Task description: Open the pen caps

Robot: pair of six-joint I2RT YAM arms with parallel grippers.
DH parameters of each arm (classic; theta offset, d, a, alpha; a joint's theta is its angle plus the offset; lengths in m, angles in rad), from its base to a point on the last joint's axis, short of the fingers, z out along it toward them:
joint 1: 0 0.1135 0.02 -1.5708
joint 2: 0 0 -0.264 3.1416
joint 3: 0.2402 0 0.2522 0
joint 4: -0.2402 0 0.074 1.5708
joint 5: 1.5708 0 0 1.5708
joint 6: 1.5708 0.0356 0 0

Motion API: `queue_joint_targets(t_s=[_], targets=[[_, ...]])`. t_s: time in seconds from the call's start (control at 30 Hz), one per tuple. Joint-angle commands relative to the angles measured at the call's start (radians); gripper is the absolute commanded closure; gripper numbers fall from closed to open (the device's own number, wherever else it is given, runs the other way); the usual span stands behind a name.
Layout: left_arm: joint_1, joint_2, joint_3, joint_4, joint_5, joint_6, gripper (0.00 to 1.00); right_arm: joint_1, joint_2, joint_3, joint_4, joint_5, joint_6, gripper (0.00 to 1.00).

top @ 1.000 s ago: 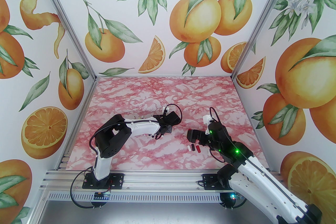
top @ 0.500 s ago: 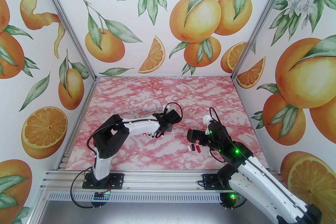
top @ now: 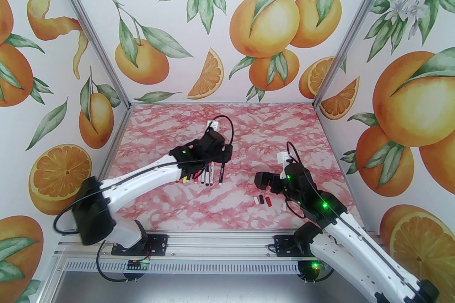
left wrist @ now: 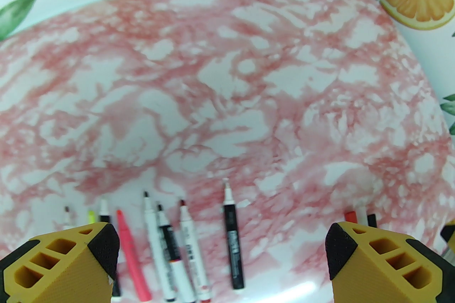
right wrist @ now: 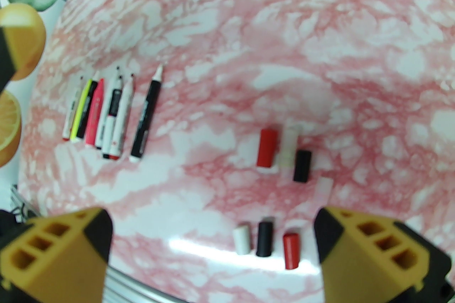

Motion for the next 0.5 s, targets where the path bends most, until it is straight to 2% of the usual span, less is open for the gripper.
queue_joint_targets(t_s=[0.0,0.23,0.37,0.47], targets=[[0.053,-0.106,-0.09,0.049,0.04,0.068,0.0,0.005,-0.02,0.039,0.036,0.095,0.004,0.0],[0.234,-0.375,-0.279,0.1,0.035,0.176,0.0,0.004,-0.077,-0.009,0.119,0.194,0.005,0.0],[0.355,-0.494,-0.39,0.152,0.018,0.245,0.0,0.004,-0.054,-0.015,0.14,0.203,-0.003,0.0],[0.429,-0.573,-0.494,0.225,-0.037,0.272,0.0,0.003,-0.029,-0.03,0.181,0.2,-0.017,0.0]])
